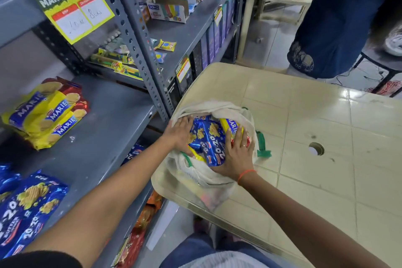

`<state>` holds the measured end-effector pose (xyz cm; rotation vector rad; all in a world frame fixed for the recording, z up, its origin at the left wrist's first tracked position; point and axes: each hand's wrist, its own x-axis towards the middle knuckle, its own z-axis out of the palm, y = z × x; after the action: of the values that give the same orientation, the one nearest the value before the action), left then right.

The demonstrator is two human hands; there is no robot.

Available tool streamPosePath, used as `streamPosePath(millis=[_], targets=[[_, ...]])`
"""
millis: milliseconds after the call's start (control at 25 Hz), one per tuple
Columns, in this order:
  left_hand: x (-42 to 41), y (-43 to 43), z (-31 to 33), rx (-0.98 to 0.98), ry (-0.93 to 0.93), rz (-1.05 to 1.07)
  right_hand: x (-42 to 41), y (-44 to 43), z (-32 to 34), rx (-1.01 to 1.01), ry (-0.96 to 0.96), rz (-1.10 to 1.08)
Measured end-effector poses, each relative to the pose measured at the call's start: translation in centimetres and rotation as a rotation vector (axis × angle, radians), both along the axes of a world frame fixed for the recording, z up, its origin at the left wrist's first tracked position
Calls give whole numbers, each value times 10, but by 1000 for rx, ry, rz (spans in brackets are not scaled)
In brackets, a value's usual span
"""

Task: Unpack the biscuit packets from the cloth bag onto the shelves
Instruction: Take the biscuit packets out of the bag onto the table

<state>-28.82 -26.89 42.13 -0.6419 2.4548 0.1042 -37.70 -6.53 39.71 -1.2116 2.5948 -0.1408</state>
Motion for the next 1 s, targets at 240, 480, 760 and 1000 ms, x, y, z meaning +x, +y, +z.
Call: streamPosePath(millis=[240, 480, 760, 1000], targets=[[20, 2, -9, -128, -291, -91, 13, 26, -13, 80, 32, 20], [-1, 17, 18, 5, -211, -9, 11, 31, -10, -44, 107, 43], [-49, 39, 25, 329, 338, 667, 18, -18, 12, -31, -220, -30], [-41, 72, 5, 326, 408, 803, 27, -12, 8, -225, -350, -210]])
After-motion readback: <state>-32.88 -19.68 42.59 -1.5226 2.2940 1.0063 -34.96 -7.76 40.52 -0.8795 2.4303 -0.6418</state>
